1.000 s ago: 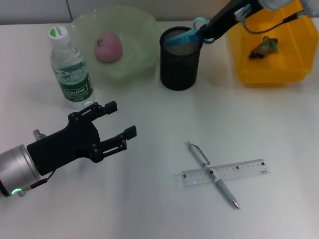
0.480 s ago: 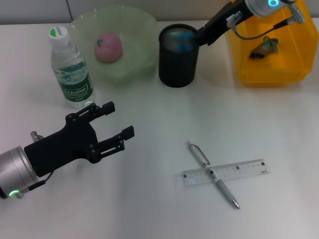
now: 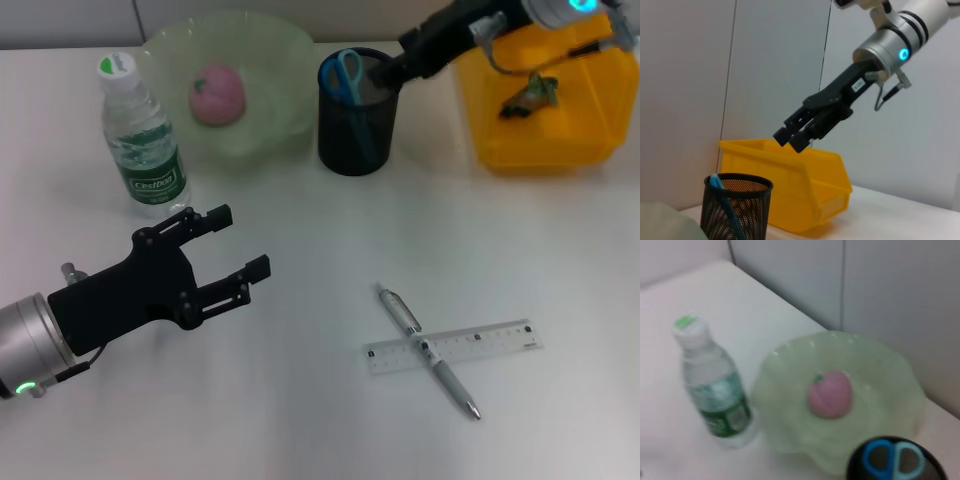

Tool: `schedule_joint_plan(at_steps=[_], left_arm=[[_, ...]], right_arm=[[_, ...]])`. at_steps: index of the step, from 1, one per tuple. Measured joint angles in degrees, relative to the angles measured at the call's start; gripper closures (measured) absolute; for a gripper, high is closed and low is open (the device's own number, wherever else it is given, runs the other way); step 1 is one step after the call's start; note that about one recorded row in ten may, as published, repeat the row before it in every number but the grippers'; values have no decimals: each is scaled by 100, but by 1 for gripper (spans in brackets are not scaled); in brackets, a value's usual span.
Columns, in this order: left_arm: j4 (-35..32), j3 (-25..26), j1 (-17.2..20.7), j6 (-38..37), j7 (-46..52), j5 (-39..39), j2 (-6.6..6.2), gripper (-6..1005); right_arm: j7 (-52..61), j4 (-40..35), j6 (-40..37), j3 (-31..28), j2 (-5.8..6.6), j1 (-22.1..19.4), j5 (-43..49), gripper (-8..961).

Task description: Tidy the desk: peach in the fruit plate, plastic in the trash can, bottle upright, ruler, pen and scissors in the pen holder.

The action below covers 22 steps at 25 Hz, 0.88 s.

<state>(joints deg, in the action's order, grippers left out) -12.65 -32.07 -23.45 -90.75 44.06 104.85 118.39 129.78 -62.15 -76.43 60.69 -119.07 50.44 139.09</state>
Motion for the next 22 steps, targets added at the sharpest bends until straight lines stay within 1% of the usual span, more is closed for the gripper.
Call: schedule_joint_plan(at_steps=[3, 4, 5, 7, 8, 9, 10, 13, 14, 16, 18, 19, 20, 21, 22], left_arm=[[-7, -14, 3, -48, 2, 13, -13, 214], [-41, -57, 17, -70, 15, 23, -24, 214], [-41, -57, 17, -70, 15, 23, -24, 214], [-147, -168, 54, -126, 32, 49, -31, 214], [-206, -233, 69, -156, 40, 70, -34, 214], [-251, -312, 78, -180, 56, 87, -36, 214], [-305, -403, 85, -196, 92, 112, -43, 214], [-476, -636, 93, -206, 301, 231, -77, 214], [-476, -636, 93, -206, 301, 231, -77, 214], [-476, -636, 93, -206, 301, 231, -77, 214], [-573, -731, 95, -213, 388, 380, -90, 214], [-706, -837, 82, -227, 422, 716, -89, 214], [-734, -842, 77, -232, 423, 795, -89, 214], [-734, -842, 77, -232, 423, 795, -89, 214], [-749, -845, 69, -239, 423, 829, -90, 214]], right_arm=[[-424, -274, -217, -66, 32, -516, -809, 373], [-758, -373, -473, -185, 90, -847, -1400, 354], [-758, -373, -473, -185, 90, -847, -1400, 336], [-1072, -374, -817, -355, 150, -1077, -1834, 299], [-1237, -346, -1040, -447, 174, -1176, -2024, 299], [-1532, -249, -1469, -660, 214, -1299, -2214, 300], [-1532, -249, -1469, -660, 214, -1299, -2214, 300], [-2042, -32, -2087, -932, 260, -1422, -2277, 301], [-2368, 141, -2404, -980, 285, -1459, -2273, 302], [-2514, 222, -2544, -968, 295, -1468, -2256, 303], [-2734, 307, -2701, -882, 314, -1468, -2159, 303], [-2846, 342, -2760, -726, 313, -1441, -1991, 304], [-2846, 342, -2760, -726, 313, -1441, -1991, 304], [-2882, 344, -2768, -608, 298, -1412, -1873, 305], [-2915, 339, -2765, -401, 250, -1349, -1692, 305]])
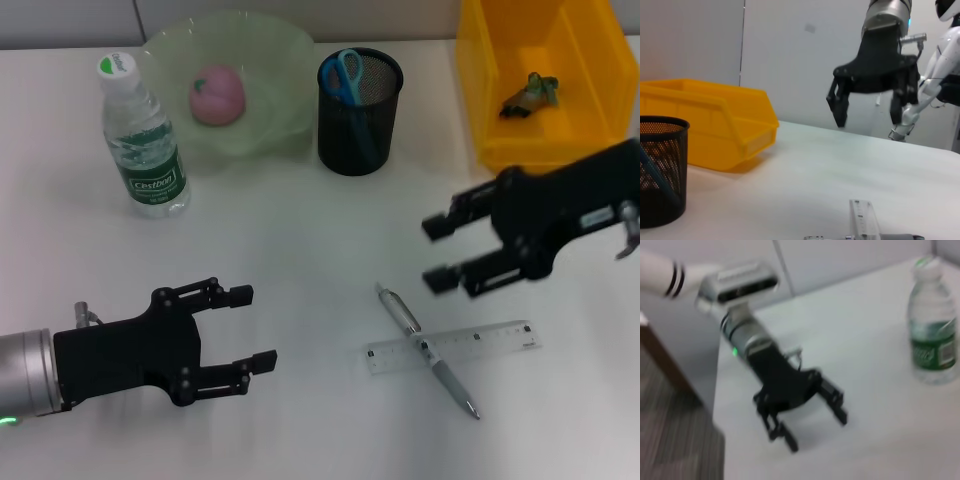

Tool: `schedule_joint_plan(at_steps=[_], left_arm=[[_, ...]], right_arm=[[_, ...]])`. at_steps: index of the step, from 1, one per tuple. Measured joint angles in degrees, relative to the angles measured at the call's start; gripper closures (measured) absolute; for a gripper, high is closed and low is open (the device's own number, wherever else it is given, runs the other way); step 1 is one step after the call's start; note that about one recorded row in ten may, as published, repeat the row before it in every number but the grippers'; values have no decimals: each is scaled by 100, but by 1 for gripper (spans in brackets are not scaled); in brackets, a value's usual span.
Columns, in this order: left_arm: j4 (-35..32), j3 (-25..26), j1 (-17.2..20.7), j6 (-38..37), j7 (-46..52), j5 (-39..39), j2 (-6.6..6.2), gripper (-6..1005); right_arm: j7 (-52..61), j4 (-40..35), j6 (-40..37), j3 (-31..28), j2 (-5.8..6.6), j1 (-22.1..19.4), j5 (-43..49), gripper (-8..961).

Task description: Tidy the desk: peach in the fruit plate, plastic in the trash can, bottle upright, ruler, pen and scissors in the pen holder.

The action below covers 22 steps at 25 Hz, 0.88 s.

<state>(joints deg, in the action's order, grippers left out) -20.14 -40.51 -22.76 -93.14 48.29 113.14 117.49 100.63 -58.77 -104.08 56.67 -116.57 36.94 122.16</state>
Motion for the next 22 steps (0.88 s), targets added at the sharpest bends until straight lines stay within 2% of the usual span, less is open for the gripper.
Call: schedule_joint_plan(at_steps=[4, 7, 10, 12, 13, 17, 22], left_arm=[[-47, -2, -4, -9, 1, 7, -3, 214], [-106, -4, 1, -15, 2, 12, 21, 214], [-118, -6, 0, -18, 32, 14, 36, 214], [-118, -7, 0, -6, 69, 15, 48, 214], [-118, -7, 0, -6, 69, 15, 48, 214], [-115, -3, -5, 14, 75, 11, 63, 214], [-81, 21, -25, 28, 82, -5, 77, 214]], right_arm=[[-9, -26, 18, 400, -81, 146, 279, 307], [20, -45, 84, 843, -229, 382, 770, 308], [51, -37, 150, 1084, -250, 467, 877, 309], [121, -40, 339, 1583, -256, 527, 887, 310], [121, -40, 339, 1583, -256, 527, 887, 311], [190, -50, 735, 2207, -261, 536, 896, 313], [178, -48, 1006, 2600, -272, 528, 897, 315]])
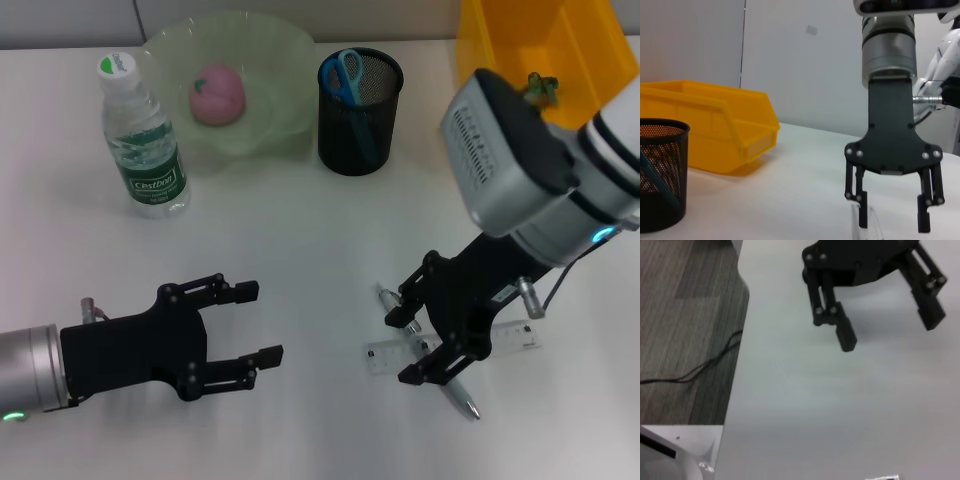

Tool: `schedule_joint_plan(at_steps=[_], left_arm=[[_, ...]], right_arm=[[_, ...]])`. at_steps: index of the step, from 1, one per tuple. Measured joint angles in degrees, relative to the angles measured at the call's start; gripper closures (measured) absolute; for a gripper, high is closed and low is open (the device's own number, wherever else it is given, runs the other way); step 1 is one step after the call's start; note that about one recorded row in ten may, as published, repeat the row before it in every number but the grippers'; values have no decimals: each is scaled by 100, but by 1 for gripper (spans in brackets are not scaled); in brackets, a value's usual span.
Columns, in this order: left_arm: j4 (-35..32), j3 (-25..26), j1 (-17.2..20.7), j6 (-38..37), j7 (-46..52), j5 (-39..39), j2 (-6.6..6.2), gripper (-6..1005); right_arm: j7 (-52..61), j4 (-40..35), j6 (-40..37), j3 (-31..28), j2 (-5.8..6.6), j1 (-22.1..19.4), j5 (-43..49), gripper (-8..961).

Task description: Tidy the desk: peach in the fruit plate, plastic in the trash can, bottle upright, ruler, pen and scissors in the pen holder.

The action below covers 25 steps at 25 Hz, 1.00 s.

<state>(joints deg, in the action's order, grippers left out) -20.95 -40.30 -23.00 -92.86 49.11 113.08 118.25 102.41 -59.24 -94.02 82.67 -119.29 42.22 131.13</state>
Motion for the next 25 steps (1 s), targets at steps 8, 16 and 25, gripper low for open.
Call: schedule_joint_plan(at_steps=[8, 16, 25], left_arm=[[9, 34, 2, 19, 5, -18, 5, 214], [13, 40, -13, 40, 61, -25, 8, 214], [11, 49, -11, 19, 63, -33, 13, 214]], right_arm=[[-25, 8, 354, 483, -8, -14, -16, 319], [-30, 38, 831, 956, -15, -5, -9, 323], [-34, 51, 975, 1157, -25, 27, -30, 328]])
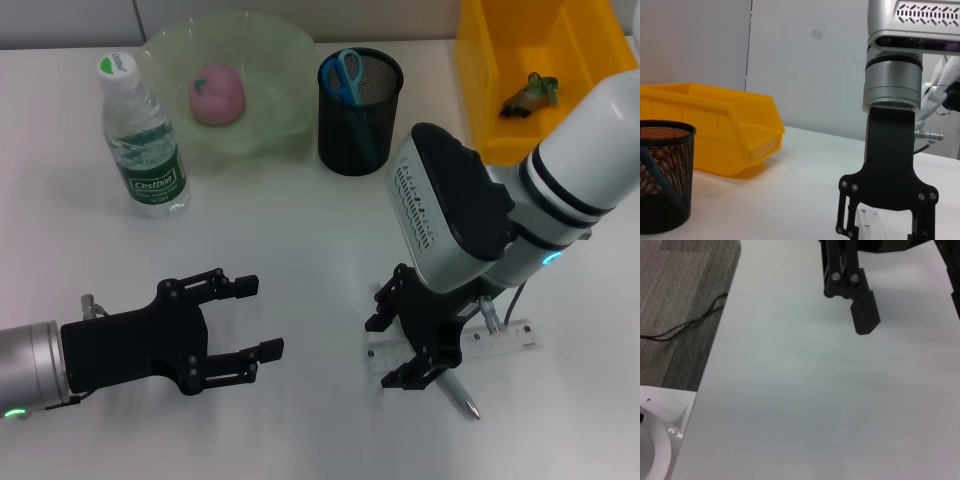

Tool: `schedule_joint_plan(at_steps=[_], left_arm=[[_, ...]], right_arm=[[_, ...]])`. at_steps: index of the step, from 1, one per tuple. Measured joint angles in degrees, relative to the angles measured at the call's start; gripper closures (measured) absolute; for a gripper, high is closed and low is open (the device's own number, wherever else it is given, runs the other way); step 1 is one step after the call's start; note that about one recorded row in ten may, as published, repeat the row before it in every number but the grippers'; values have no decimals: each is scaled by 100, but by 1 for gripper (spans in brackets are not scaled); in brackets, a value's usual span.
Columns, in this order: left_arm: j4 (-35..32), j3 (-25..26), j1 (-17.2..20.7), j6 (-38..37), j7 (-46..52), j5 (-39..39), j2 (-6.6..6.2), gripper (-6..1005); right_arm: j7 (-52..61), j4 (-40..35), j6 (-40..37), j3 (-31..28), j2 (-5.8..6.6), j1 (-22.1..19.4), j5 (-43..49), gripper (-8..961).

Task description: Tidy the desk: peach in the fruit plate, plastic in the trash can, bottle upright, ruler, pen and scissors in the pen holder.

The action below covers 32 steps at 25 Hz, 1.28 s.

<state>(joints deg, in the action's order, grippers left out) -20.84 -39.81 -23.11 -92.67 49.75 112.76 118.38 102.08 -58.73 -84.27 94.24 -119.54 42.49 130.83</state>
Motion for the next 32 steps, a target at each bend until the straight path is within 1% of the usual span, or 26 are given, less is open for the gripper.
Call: schedule_joint_plan(at_steps=[8, 28, 32], left_arm=[[1, 0, 2, -14, 4, -14, -7, 214], [1, 9, 44, -15, 70, -70, -8, 214], [1, 9, 44, -21, 70, -70, -9, 214]], right_arm=[[-2, 5, 80, 161, 1, 5, 12, 332], [-13, 90, 150, 242, 1, 46, 18, 342], [-10, 111, 211, 313, 1, 49, 26, 367]])
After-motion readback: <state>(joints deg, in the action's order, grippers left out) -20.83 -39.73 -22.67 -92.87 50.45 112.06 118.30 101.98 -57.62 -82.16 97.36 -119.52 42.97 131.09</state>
